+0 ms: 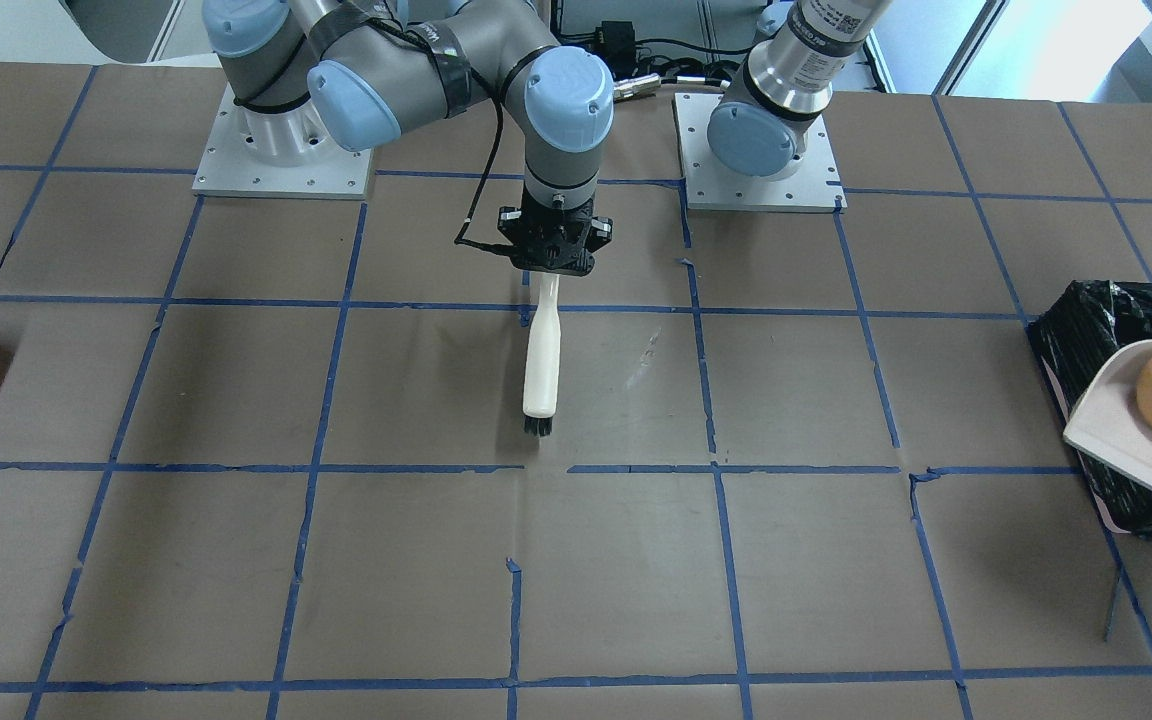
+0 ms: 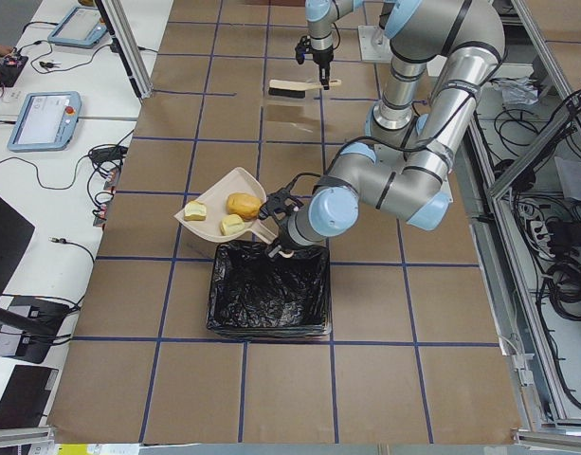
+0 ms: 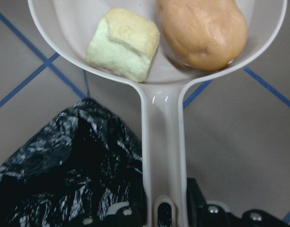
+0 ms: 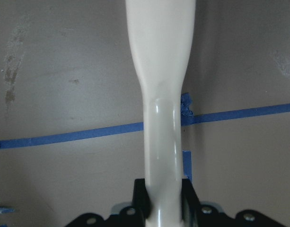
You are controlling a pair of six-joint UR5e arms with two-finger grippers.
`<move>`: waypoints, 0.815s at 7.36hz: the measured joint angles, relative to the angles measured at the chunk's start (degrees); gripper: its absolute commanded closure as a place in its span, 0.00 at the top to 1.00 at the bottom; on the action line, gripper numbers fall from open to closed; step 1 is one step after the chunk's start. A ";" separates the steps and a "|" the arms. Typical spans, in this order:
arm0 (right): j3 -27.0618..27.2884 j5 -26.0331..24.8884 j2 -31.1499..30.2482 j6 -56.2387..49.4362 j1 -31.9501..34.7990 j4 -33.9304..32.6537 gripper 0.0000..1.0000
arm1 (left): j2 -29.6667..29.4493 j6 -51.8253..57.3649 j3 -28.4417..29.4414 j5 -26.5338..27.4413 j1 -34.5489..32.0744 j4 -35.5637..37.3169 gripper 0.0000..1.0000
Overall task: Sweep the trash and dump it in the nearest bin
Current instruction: 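Carry the loaded dustpan over the trash bag with the left gripper while the right withdraws, then tilt the dustpan with the left gripper to dump the bread into the bag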
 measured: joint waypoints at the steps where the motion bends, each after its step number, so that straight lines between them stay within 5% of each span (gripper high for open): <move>1: 1.10 -0.02 -0.25 -1.39 0.00 -0.42 0.23 | 0.14 0.71 0.85 -0.54 3.45 -0.37 0.01; 6: 3.37 -0.32 -0.50 -3.02 0.24 -0.83 0.23 | 0.46 7.26 3.84 6.92 17.66 -3.18 0.01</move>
